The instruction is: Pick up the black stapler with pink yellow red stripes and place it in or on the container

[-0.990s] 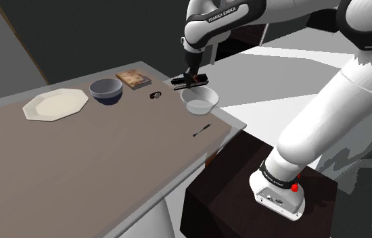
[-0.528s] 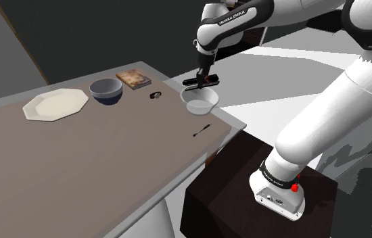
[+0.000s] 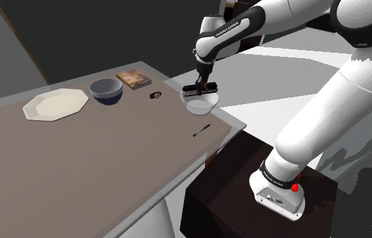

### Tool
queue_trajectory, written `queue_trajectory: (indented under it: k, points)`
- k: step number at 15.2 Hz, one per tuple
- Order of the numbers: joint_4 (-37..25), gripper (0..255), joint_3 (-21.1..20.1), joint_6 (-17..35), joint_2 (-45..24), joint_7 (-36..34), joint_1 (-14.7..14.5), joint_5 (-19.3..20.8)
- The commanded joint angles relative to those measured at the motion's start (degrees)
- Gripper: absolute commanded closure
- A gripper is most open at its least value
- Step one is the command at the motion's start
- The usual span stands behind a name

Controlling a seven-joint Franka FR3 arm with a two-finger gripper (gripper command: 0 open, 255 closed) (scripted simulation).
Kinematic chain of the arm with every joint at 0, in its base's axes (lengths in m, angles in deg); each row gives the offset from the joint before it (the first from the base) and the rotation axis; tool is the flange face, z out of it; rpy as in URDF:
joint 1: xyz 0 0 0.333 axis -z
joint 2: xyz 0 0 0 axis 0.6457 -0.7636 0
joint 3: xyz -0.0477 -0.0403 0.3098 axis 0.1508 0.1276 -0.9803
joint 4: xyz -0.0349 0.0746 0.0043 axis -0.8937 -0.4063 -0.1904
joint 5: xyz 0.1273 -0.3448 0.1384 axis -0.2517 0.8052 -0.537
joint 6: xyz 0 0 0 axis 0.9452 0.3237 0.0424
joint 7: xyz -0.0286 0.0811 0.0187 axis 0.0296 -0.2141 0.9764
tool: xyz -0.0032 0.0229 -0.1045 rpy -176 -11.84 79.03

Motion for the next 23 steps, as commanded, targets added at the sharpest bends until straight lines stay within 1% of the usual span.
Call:
queue_trajectory:
  k: [1,9,10,15,19,23]
  points:
    - [0.9,255,0.0,1.8,-0.9,0.1,0.0,-0.1]
    - [0.9,255,0.0,1.8,-0.9,0.1,0.0,0.0]
    - [0.9,0,0.0,1.8,-0.9,0.1,0.0,0.0]
    - [0.9,0,0.0,1.8,-0.9,0.1,0.0,0.0]
    - [-2.7,0,0.0,-5.8,3.1,-0.1,0.0,0.2]
    - [-2.7,0,0.0,-5.8,3.1,-0.1,0.0,0.2]
